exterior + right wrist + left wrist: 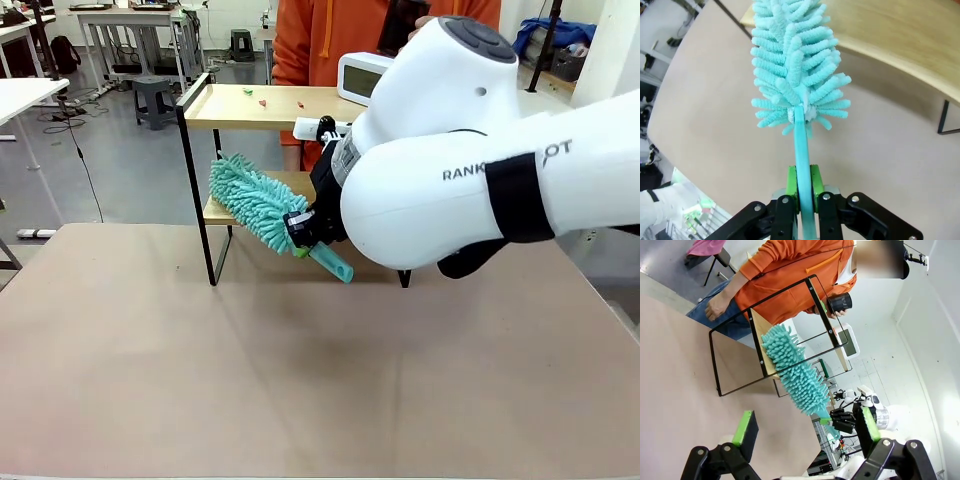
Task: Clean the shelf.
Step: Clean the specific tier of the Shelf with the Duster once objects are removed.
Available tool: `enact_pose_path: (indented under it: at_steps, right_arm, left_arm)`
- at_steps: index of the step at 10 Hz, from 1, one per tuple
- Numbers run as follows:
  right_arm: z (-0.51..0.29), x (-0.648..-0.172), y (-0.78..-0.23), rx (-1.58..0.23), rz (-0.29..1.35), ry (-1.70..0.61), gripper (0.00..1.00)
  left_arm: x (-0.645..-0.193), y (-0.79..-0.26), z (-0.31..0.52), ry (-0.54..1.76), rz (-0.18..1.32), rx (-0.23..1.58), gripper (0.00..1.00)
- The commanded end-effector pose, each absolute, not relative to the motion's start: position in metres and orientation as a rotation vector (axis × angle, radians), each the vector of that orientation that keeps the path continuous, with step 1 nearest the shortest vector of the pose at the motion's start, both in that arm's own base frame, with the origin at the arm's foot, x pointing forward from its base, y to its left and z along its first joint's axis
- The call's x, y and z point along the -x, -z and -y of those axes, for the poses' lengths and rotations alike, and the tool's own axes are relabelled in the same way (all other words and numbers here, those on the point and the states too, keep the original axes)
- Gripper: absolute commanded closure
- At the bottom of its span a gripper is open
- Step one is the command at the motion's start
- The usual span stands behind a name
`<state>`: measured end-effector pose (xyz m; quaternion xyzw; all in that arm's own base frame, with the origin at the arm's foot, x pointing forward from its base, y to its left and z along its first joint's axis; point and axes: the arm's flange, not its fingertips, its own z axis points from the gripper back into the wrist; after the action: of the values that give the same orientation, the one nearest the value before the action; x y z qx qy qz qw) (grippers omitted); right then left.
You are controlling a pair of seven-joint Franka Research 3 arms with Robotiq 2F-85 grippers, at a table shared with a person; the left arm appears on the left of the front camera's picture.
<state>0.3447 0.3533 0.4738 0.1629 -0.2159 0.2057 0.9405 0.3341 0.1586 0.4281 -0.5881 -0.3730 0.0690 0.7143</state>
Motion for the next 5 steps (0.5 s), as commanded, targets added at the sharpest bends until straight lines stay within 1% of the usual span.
enact_pose_path:
  at_steps: [1,3,5]
  right_arm:
    - [-0.343,-0.355,-0.483,-0.367,0.307,-0.507,0.86]
    - [-0.318,-0.35,-0.502,-0.331,0.262,-0.544,0.86]
    - [-0.273,-0.312,-0.541,-0.364,0.159,-0.605,0.86]
  left_arm:
    - [-0.333,-0.429,-0.158,-0.131,0.842,1.306,0.0]
    - [-0.333,-0.429,-0.158,-0.131,0.842,1.306,0.0]
    - [-0.333,-0.429,-0.158,-0.131,0.842,1.306,0.0]
